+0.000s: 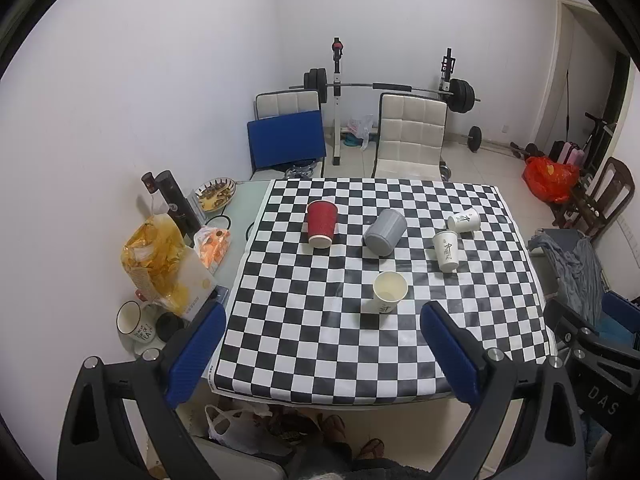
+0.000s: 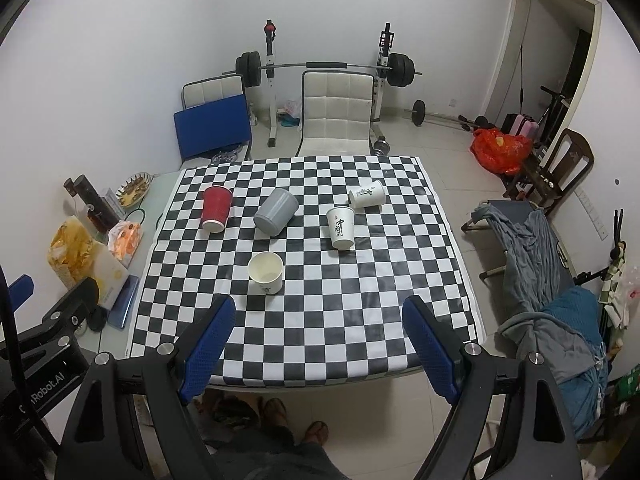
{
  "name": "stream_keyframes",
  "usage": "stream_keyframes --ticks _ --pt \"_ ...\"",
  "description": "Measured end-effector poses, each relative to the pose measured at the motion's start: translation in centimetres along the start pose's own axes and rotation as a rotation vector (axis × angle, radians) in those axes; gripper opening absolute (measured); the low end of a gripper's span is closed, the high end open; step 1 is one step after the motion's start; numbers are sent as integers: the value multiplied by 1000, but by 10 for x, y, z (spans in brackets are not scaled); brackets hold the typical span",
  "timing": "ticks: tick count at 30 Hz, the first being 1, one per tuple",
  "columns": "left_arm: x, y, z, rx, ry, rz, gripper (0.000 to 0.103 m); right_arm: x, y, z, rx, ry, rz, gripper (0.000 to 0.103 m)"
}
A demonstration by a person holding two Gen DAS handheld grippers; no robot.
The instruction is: Flip cup upright
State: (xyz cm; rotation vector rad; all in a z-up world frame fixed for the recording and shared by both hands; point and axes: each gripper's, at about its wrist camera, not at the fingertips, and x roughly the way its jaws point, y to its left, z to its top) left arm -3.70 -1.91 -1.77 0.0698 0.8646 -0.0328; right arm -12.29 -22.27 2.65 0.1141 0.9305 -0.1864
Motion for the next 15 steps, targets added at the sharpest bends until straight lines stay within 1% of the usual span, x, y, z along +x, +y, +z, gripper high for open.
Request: stream_keyframes --ticks 15 --pt "3 9 7 11 3 3 99 3 1 -2 1 7 -1 87"
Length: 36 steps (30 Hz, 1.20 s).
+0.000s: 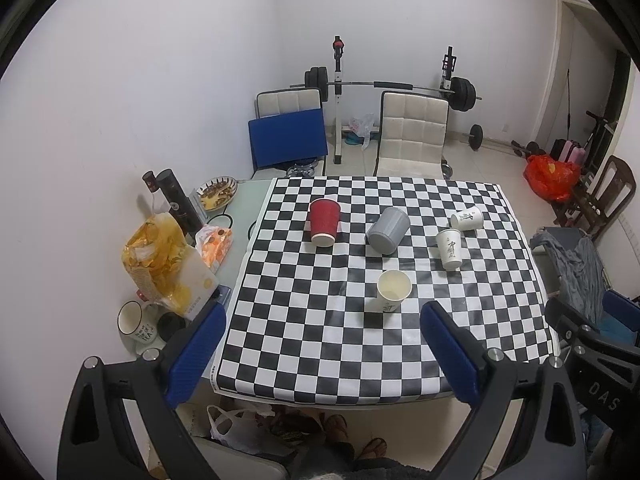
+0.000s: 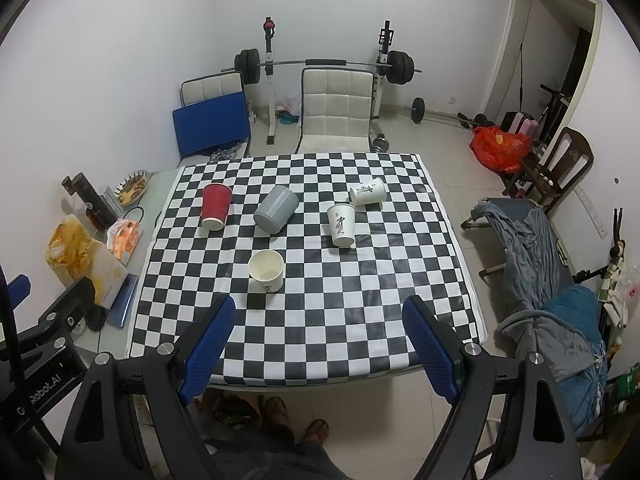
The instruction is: Flip cup upright
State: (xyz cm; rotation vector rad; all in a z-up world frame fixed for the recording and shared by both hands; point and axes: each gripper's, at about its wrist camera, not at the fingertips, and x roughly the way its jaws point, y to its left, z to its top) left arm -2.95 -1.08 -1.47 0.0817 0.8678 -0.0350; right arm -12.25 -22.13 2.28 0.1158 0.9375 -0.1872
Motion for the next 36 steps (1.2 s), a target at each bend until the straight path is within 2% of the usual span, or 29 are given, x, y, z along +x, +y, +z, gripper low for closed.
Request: stream_keyframes --ticks 36 --pt "5 4 -9 10 -9 8 99 -2 8 -9 0 2 7 87"
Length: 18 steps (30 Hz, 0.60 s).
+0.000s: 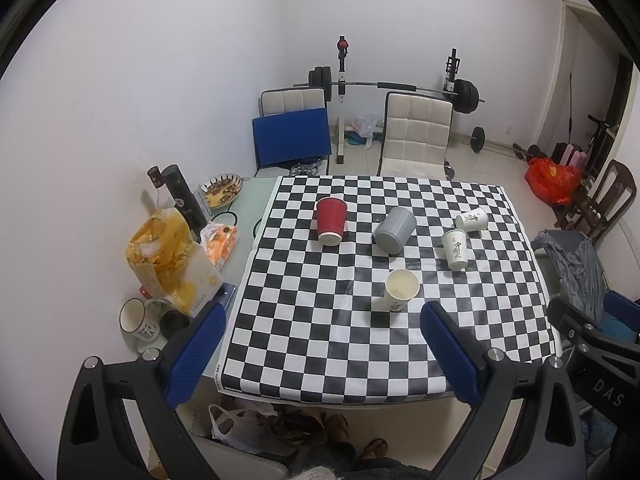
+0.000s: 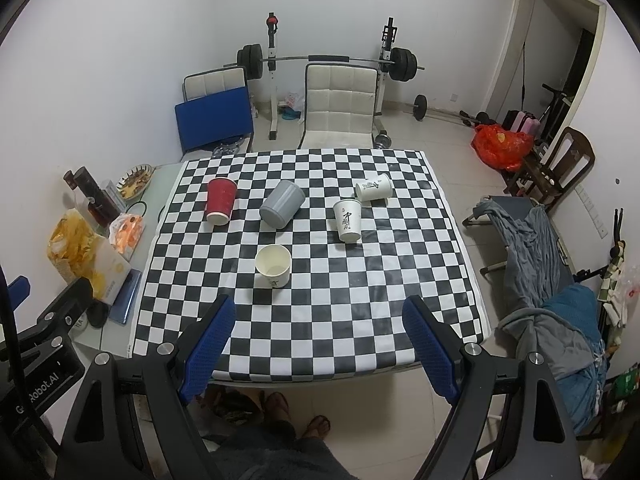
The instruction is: Flip cup upright
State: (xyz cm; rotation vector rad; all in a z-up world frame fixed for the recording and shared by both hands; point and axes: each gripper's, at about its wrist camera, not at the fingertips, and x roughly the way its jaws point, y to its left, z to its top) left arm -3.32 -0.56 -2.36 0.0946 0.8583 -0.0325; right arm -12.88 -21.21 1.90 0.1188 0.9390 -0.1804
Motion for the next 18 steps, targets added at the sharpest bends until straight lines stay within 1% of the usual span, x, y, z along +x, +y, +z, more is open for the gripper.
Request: stream_keyframes --ticks 5,8,9,18 --pt "-4 1 0 -4 -9 -10 99 -6 6 -9 -1 -15 -3 87" --pt "-5 0 0 -8 -10 -12 100 -6 6 -9 -3 -13 -6 87" --pt "-5 0 0 -9 -7 -15 100 -5 8 -3 -4 -12 -8 87" --pt "-7 2 1 -10 -7 -16 100 -7 8 -3 -6 -12 -9 88"
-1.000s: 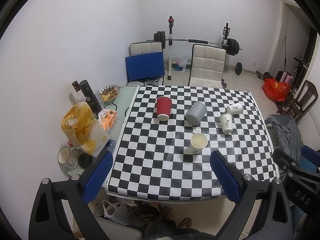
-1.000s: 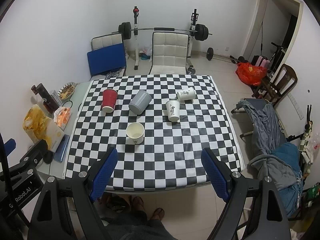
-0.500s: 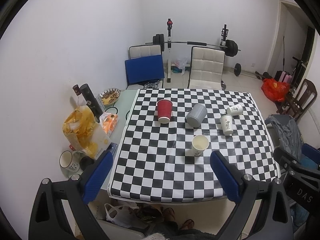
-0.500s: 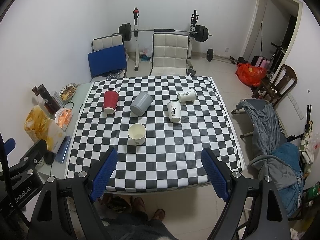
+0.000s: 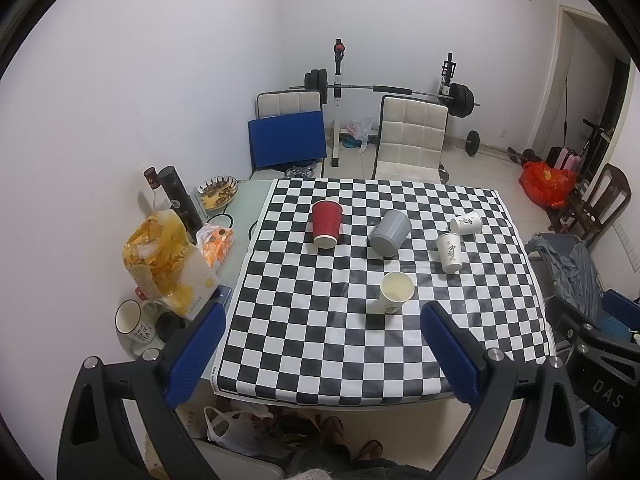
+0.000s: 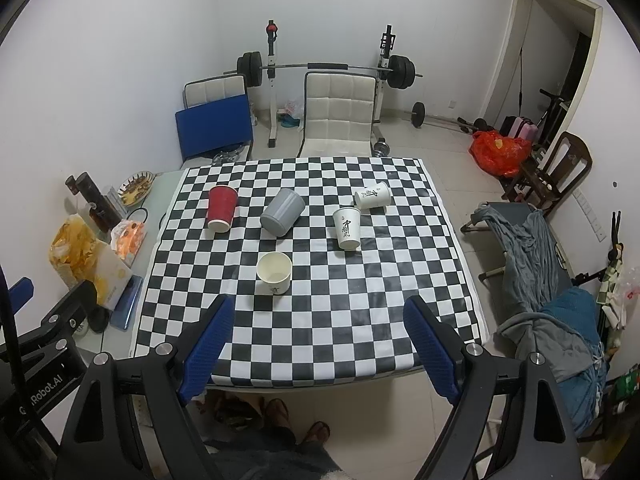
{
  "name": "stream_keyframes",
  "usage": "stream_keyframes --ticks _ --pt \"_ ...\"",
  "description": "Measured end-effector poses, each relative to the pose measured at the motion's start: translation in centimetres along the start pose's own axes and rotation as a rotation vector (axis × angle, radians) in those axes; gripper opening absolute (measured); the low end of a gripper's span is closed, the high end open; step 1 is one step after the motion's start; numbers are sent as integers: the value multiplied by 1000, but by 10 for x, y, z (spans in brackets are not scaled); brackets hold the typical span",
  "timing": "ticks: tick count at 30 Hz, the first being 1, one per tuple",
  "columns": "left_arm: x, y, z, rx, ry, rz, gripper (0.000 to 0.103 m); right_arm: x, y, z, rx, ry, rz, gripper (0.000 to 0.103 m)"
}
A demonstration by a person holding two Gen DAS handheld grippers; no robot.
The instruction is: Flip cup upright
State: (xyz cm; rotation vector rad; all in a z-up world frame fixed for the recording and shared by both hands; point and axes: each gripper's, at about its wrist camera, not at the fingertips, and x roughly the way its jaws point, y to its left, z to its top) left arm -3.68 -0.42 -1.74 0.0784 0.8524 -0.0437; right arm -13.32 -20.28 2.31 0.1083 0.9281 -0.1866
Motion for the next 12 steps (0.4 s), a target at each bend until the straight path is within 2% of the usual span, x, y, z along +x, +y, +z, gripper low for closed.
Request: stream_keyframes --ticks 12 --pt "-4 -4 0 -17 -3 -6 100 -3 2 3 -2 -1 8 89"
